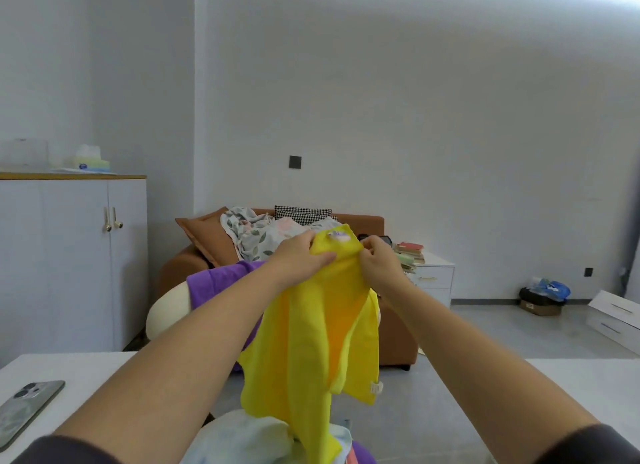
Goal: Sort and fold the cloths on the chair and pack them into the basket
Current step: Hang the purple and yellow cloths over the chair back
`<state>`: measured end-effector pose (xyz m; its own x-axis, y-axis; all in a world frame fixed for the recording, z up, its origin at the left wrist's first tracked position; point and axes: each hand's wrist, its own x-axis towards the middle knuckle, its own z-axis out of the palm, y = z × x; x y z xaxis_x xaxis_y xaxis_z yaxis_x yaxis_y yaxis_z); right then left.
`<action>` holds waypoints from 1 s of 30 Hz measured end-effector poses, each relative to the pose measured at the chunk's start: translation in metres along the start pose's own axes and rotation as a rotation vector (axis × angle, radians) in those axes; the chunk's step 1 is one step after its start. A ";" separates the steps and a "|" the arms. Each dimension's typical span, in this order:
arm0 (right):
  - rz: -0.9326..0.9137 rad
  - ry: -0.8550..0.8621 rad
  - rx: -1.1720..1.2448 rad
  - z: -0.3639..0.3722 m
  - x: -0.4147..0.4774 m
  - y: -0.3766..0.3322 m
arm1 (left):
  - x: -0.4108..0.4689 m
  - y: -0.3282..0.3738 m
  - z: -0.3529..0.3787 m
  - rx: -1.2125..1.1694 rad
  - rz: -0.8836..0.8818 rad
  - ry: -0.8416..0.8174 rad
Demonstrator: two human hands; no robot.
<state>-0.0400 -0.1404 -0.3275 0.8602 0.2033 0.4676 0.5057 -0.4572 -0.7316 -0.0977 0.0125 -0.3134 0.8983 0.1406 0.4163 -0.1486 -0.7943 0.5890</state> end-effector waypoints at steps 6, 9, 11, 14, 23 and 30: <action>-0.156 -0.252 0.050 -0.006 0.008 -0.003 | 0.027 -0.008 0.004 -0.062 0.042 0.289; -0.073 -0.472 -0.447 -0.010 0.023 0.015 | 0.038 -0.014 0.011 -0.062 0.009 0.385; 0.027 -0.531 -0.621 -0.013 0.031 0.031 | 0.047 -0.024 0.011 -0.041 -0.061 0.444; 0.070 -0.441 -0.590 -0.020 0.041 0.045 | 0.054 -0.045 0.012 0.292 -0.197 0.444; 0.121 -0.284 0.435 0.014 0.100 0.045 | 0.116 -0.065 0.026 -0.279 -0.389 0.356; -0.080 -0.296 0.130 0.069 0.142 0.090 | 0.148 -0.100 0.085 -0.066 -0.114 0.048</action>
<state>0.1318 -0.0932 -0.3610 0.7893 0.4857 0.3756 0.5603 -0.3193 -0.7643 0.0850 0.0622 -0.3695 0.8903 0.2575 0.3755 -0.0748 -0.7309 0.6784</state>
